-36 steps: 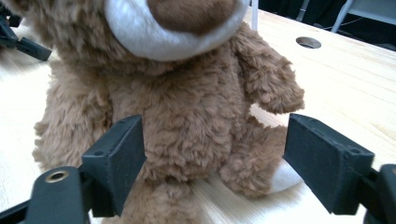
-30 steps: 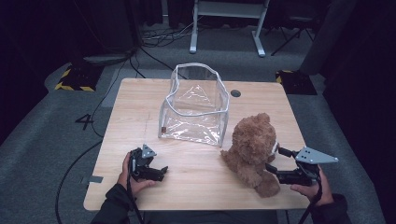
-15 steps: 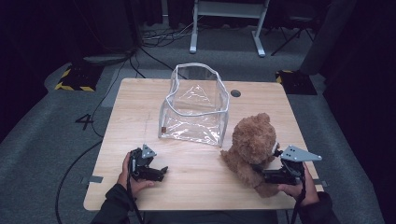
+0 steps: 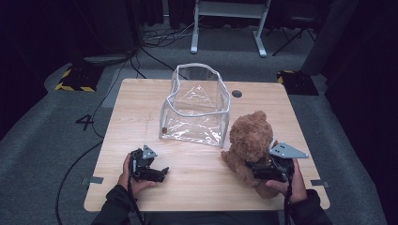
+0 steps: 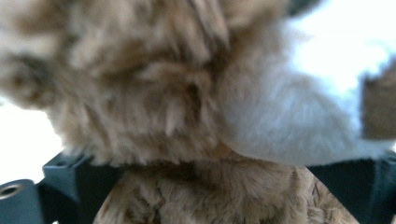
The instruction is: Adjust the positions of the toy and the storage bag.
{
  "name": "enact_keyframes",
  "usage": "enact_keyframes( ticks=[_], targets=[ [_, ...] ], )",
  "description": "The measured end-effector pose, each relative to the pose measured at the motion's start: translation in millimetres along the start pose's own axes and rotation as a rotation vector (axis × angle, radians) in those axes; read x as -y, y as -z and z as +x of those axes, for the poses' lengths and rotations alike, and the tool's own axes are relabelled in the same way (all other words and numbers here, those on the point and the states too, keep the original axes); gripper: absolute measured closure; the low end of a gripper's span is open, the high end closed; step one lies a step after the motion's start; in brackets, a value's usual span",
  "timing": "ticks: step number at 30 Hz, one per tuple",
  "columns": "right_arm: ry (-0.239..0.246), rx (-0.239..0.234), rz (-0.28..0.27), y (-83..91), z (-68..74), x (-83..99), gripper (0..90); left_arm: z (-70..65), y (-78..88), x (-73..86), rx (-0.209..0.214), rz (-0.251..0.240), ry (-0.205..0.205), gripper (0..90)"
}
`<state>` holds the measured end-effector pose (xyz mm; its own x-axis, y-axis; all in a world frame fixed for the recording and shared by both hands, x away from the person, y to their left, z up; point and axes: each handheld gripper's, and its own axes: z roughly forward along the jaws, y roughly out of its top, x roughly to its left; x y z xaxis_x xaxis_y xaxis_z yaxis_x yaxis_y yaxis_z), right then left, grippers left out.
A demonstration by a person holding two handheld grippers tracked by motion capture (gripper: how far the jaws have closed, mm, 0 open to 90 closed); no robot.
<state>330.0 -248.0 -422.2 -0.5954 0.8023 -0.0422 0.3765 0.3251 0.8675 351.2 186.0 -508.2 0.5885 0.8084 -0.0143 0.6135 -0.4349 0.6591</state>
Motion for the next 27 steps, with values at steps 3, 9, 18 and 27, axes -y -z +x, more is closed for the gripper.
enact_keyframes(
  ticks=[3, 9, 18, 27],
  targets=[
    [-0.003, -0.027, 0.014, -3.9, 1.2, 0.2, 6.2, 0.0, 0.0, 0.0, 0.000, 0.000, 0.000, 0.3],
    [0.011, -0.105, 0.038, -11.0, 0.2, 7.7, 14.5, -0.2, -0.1, 0.1, 0.000, -0.001, 0.003, 0.3],
    [0.023, -0.116, -0.014, -10.2, -11.9, 13.6, 41.5, -0.2, -0.1, 0.1, 0.000, 0.000, 0.003, 0.3],
    [0.052, -0.080, -0.050, -6.1, -20.9, 18.3, 66.0, -0.1, 0.0, 0.0, 0.000, 0.000, 0.002, 0.3]
  ],
)
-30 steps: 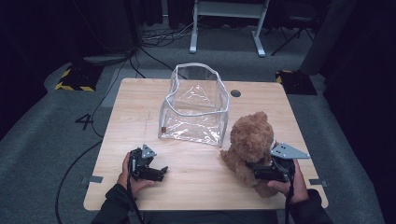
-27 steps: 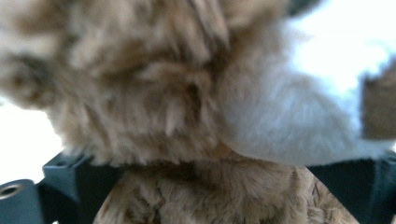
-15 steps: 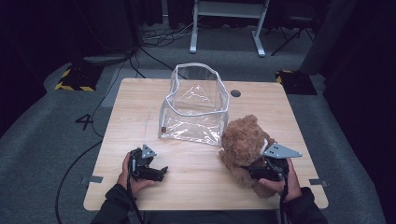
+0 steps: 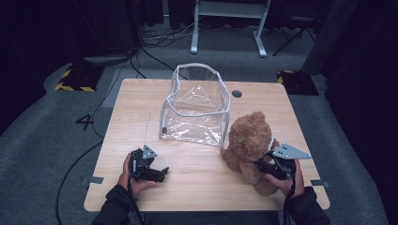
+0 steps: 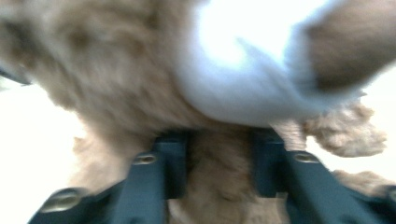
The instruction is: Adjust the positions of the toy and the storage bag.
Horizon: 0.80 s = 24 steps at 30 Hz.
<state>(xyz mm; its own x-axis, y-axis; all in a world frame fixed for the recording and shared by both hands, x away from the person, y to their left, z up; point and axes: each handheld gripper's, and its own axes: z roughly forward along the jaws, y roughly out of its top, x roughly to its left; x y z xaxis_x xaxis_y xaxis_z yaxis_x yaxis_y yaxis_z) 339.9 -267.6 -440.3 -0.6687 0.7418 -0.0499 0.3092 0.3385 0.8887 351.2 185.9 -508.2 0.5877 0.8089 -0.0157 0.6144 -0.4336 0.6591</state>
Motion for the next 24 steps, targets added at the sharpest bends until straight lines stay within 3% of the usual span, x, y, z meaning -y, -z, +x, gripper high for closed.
enact_keyframes(
  ticks=[2, 7, 10, 15, 20, 21, 23, 24],
  targets=[
    [-0.020, -0.018, -0.017, 1.7, -6.5, 2.6, 68.4, 0.1, 0.0, 0.0, 0.000, 0.000, -0.001, 0.3],
    [-0.017, -0.026, -0.030, 6.0, -9.1, 3.5, 68.5, 0.1, 0.0, -0.1, 0.000, 0.000, -0.001, 0.3],
    [-0.008, -0.019, -0.046, 10.7, -9.5, 3.7, 80.3, -0.1, 0.0, 0.0, -0.001, 0.000, 0.001, 0.3],
    [-0.019, -0.020, -0.051, 14.1, -14.7, 4.7, 85.0, 0.0, 0.0, 0.0, -0.001, 0.000, 0.000, 0.3],
    [-0.022, -0.018, -0.044, 16.5, -16.8, 7.2, 71.7, -0.1, 0.0, 0.0, -0.001, -0.001, 0.002, 0.3],
    [-0.021, -0.019, -0.050, 18.8, -17.0, 7.1, 61.1, -0.2, 0.0, 0.0, -0.001, 0.000, 0.002, 0.3],
    [-0.029, -0.018, -0.056, 19.9, -17.4, 6.4, 57.0, -0.1, 0.0, 0.0, -0.001, -0.001, 0.001, 0.3],
    [-0.053, -0.022, -0.062, 22.0, -16.8, 4.0, 45.0, 0.0, 0.0, 0.0, -0.001, 0.000, 0.000, 0.3]
  ],
)
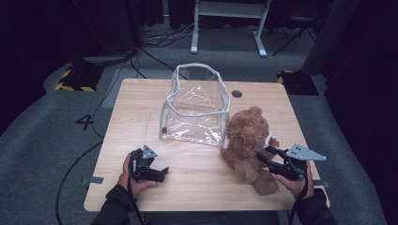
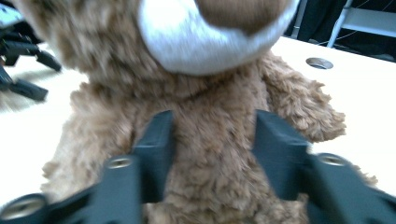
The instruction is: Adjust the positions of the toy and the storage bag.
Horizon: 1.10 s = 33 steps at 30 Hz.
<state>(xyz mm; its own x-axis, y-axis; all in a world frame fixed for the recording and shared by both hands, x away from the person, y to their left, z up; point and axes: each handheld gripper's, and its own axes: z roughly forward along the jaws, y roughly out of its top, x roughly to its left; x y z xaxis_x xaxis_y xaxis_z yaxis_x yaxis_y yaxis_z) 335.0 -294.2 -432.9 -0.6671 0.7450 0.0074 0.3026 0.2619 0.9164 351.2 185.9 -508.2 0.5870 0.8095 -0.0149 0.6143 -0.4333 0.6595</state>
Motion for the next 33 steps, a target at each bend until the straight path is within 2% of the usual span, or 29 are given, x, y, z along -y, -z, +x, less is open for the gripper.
enact_keyframes(
  ticks=[1, 2, 3, 5, 8, 11, 12, 16, 17, 18, 19, 20, 22, 26, 29, 31, 33],
  targets=[
    [-0.011, -0.002, -0.007, 0.7, 1.7, -1.5, 41.3, 0.0, 0.0, 0.0, 0.000, 0.000, 0.000, 0.3],
    [-0.011, -0.002, -0.007, 0.7, 1.7, -1.5, 41.3, -0.1, 0.0, 0.0, 0.000, 0.000, 0.001, 0.3],
    [-0.012, -0.003, -0.027, 1.8, 7.7, -4.5, 27.9, 0.0, 0.0, 0.0, 0.000, 0.000, 0.000, 0.3],
    [0.003, 0.011, -0.036, 0.9, 14.9, -7.2, 21.5, 0.0, 0.0, 0.0, 0.000, 0.000, 0.000, 0.3],
    [-0.005, 0.000, -0.040, -3.6, 21.6, -11.1, 17.3, 0.0, 0.0, 0.0, 0.000, 0.000, 0.000, 0.2],
    [-0.008, 0.023, -0.035, -8.2, 26.6, -14.3, 16.1, -0.1, -0.2, 0.0, 0.001, 0.000, 0.003, 0.2],
    [-0.015, 0.048, -0.018, -12.7, 30.8, -17.6, 16.2, 0.0, -0.5, -0.3, 0.001, -0.001, 0.004, 0.1],
    [-0.055, 0.125, -0.027, -16.1, 40.5, -24.5, 16.0, 0.1, -0.6, -0.3, 0.000, -0.002, 0.003, 0.1],
    [-0.055, 0.125, -0.027, -16.1, 40.5, -24.5, 16.0, 0.0, -0.6, -0.3, 0.000, -0.002, 0.004, 0.1],
    [-0.065, 0.146, -0.024, -17.6, 43.8, -26.6, 16.0, 0.1, -0.6, -0.3, 0.000, -0.002, 0.004, 0.1],
    [-0.066, 0.209, -0.018, -21.6, 50.8, -29.6, 16.0, 0.0, -0.6, -0.3, 0.000, -0.002, 0.004, 0.1],
    [-0.068, 0.235, -0.019, -24.0, 53.8, -30.2, 16.0, 0.0, -0.5, -0.3, 0.001, -0.001, 0.004, 0.1],
    [-0.086, 0.265, 0.013, -31.1, 57.1, -30.2, 16.0, 0.0, -0.5, -0.3, 0.000, -0.001, 0.004, 0.1],
    [-0.083, 0.271, 0.077, -42.1, 58.7, -25.3, 15.0, 0.0, -0.5, -0.3, 0.000, -0.002, 0.004, 0.1],
    [-0.084, 0.262, 0.093, -44.2, 58.1, -22.1, 14.6, 0.0, -0.5, -0.3, 0.001, -0.001, 0.004, 0.1],
    [-0.083, 0.247, 0.107, -45.1, 56.9, -18.3, 14.4, 0.0, -0.5, -0.2, 0.000, -0.001, 0.004, 0.1],
    [-0.073, 0.206, 0.131, -45.2, 52.1, -10.3, 16.5, -0.1, -0.5, -0.2, 0.000, -0.001, 0.004, 0.1]
  ],
)
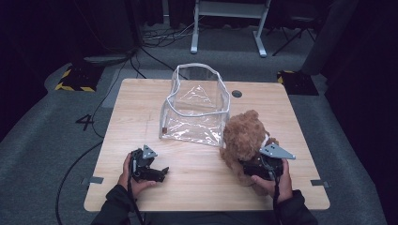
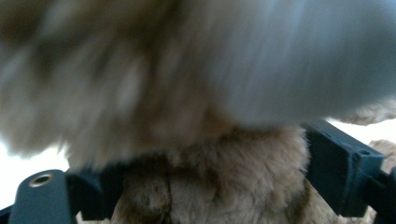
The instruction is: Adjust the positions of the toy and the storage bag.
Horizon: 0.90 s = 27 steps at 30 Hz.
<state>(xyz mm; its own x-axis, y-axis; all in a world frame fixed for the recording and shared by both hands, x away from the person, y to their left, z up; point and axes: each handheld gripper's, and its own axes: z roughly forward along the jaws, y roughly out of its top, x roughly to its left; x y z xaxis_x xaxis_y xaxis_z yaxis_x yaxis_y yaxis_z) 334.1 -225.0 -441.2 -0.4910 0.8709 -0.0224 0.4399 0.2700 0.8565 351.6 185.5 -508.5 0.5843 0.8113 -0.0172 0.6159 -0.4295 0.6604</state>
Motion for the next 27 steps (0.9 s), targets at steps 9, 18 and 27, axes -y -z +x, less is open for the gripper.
enact_keyframes(
  ticks=[9, 18, 27],
  targets=[
    [0.028, -0.003, 0.009, 2.7, -15.9, 14.0, 19.0, 0.0, 0.0, 0.0, 0.000, 0.000, 0.000, 0.1],
    [0.013, 0.008, 0.003, 4.7, -46.8, 19.6, 20.1, 0.0, 0.0, 0.0, 0.000, 0.000, 0.000, 0.1],
    [-0.023, -0.067, 0.015, 9.3, -85.2, 20.6, 25.4, 0.0, -0.1, 0.0, -0.001, -0.001, 0.000, 0.1]
  ],
)
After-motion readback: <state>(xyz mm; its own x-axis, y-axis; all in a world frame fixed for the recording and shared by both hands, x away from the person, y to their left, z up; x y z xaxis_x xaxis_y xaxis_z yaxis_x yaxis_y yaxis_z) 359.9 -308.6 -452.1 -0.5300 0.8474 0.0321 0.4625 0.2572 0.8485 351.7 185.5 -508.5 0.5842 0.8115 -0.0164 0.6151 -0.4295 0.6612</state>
